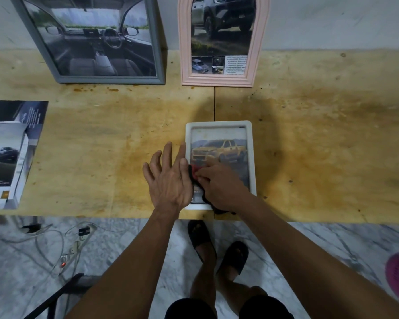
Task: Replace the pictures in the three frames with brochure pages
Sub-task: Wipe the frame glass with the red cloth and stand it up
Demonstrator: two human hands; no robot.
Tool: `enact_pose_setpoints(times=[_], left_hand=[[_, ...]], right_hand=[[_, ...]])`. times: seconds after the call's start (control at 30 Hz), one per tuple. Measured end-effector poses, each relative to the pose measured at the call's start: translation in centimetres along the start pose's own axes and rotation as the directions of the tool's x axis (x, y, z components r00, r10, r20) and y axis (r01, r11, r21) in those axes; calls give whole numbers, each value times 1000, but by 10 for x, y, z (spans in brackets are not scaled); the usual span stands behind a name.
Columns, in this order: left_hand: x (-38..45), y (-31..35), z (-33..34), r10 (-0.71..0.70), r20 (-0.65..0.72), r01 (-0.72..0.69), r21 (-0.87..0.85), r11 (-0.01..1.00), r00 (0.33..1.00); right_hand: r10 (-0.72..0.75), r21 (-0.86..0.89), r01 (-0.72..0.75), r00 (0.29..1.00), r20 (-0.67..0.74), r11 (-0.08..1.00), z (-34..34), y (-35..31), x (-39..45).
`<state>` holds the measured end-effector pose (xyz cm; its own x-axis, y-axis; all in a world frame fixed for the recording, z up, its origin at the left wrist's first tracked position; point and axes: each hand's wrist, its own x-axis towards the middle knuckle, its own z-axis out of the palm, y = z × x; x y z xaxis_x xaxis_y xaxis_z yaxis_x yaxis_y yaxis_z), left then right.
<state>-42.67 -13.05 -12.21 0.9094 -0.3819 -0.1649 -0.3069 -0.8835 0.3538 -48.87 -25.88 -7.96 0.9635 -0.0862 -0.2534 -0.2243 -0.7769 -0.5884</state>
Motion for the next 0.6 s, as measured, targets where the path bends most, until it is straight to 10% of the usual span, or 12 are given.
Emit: enact_pose_setpoints(times=[0.6], left_hand=[[2,-5,5,48,-61,-45,57,997,997]], right_hand=[[-37,-212,98,960,276,972,-29,31,-41]])
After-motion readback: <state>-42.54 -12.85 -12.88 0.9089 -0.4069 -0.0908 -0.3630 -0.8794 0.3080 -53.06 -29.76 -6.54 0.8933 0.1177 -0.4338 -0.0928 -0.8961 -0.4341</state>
